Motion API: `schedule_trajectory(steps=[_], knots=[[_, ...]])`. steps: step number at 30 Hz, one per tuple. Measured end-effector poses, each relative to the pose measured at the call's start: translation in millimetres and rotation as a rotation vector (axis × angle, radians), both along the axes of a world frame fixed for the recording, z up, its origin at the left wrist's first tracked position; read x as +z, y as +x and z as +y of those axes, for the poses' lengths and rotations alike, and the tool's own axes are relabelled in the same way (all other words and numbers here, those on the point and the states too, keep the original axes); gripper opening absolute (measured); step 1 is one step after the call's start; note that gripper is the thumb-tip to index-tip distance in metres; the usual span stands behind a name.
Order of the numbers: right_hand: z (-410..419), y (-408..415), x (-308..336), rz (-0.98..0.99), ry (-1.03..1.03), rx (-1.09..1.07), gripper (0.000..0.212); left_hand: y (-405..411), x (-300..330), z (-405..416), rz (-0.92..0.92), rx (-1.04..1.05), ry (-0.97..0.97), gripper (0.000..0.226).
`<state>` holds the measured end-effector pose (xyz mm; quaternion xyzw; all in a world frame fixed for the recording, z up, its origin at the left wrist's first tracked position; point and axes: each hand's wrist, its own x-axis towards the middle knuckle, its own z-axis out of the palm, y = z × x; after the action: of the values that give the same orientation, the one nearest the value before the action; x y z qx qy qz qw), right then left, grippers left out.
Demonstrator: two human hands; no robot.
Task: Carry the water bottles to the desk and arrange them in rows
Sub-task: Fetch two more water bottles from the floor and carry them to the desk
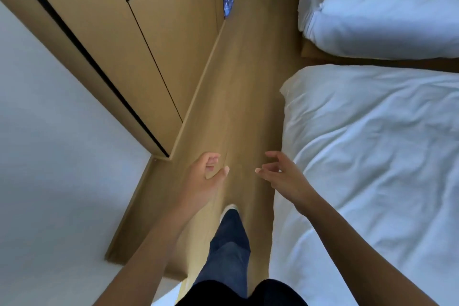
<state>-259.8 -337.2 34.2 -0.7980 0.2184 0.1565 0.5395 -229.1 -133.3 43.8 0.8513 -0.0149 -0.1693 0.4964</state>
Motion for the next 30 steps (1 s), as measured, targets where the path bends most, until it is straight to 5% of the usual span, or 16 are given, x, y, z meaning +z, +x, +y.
schedule_trajectory(steps=[13, 30], knots=[[-75, 276, 14, -0.008, 0.064, -0.092, 0.055, 294, 11, -76, -0.001, -0.083, 0.015, 0.034], [-300, 621, 30, -0.024, 0.102, -0.16, 0.052, 647, 19, -292, -0.017, -0.099, 0.0, 0.035]])
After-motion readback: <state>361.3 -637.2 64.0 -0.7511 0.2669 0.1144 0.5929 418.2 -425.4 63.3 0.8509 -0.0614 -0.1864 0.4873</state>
